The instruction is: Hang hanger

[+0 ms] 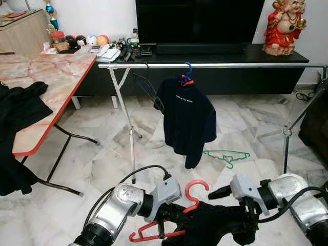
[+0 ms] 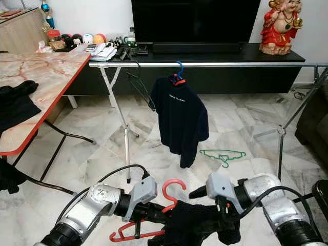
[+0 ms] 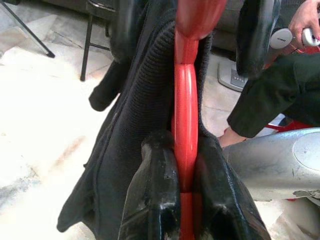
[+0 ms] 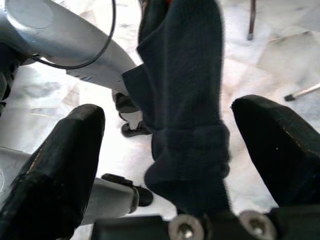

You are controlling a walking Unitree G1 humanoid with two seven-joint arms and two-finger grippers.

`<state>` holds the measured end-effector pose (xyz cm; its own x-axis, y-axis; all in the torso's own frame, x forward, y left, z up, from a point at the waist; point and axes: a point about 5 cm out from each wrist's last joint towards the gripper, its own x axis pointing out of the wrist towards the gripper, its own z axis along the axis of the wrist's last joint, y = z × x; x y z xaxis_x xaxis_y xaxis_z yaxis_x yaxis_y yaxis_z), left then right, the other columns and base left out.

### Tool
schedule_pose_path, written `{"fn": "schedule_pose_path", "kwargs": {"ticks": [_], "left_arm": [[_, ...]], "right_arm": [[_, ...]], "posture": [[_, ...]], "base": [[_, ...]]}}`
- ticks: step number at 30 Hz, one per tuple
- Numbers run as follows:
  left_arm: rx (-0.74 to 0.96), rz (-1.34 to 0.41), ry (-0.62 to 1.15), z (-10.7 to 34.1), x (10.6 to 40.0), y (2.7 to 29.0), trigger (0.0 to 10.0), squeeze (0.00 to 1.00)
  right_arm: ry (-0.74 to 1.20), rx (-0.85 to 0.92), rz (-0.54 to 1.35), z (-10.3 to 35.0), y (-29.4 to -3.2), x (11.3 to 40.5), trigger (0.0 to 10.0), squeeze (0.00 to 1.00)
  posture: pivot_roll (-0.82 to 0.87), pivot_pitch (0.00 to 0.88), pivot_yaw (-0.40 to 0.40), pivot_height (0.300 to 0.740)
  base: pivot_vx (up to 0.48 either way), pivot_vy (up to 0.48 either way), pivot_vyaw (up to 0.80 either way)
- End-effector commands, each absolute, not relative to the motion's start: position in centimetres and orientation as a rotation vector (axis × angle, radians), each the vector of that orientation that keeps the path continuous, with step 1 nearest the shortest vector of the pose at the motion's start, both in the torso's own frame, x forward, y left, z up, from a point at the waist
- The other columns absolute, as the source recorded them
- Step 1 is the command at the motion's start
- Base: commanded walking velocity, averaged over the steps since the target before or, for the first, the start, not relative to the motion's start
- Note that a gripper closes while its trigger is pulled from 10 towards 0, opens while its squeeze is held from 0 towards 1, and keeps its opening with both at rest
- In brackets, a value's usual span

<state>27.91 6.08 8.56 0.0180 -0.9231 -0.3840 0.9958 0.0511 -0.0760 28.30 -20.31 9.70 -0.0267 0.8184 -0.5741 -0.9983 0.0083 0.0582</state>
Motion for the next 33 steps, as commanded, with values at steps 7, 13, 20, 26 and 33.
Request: {"fn": "schedule_pose_path", "kwargs": {"ticks": [7,13,20,26,33], "left_arm": [[0.26,-1.562,0.309,10.0,27.9,5.2,10.0,0.0],[0.263,-1.575,0.297,10.3,27.8,4.9,10.0,0.0],[0.262,-1.574,0.294,10.5,27.8,4.8,10.0,0.0],[0.272,-1.58,0.287,10.7,27.8,4.9,10.0,0.0],[0.291,-1.607,0.261,11.4,27.7,4.6,10.0,0.0]], "right_arm": [[0.508,-0.436,1.529,9.2,-19.6,28.6,10.0,0.0],[0.51,-0.4,1.519,8.6,-19.4,28.5,3.8,0.0],[0.527,-0.393,1.505,8.0,-19.5,28.3,0.0,0.0],[0.539,-0.39,1.51,7.7,-19.5,28.1,0.0,0.0],[0.544,-0.391,1.512,7.7,-19.5,28.2,0.0,0.0]], "posture": [[-0.02,0.008,-0.033,0.74],[-0.02,0.011,-0.031,0.74],[-0.02,0.025,-0.032,0.74],[-0.02,0.031,-0.028,0.74],[-0.02,0.033,-0.03,0.74]], "base": [[0.0,0.0,0.0],[0.0,0.0,0.0],[0.0,0.0,0.0],[0.0,0.0,0.0],[0.0,0.0,0.0]]}}
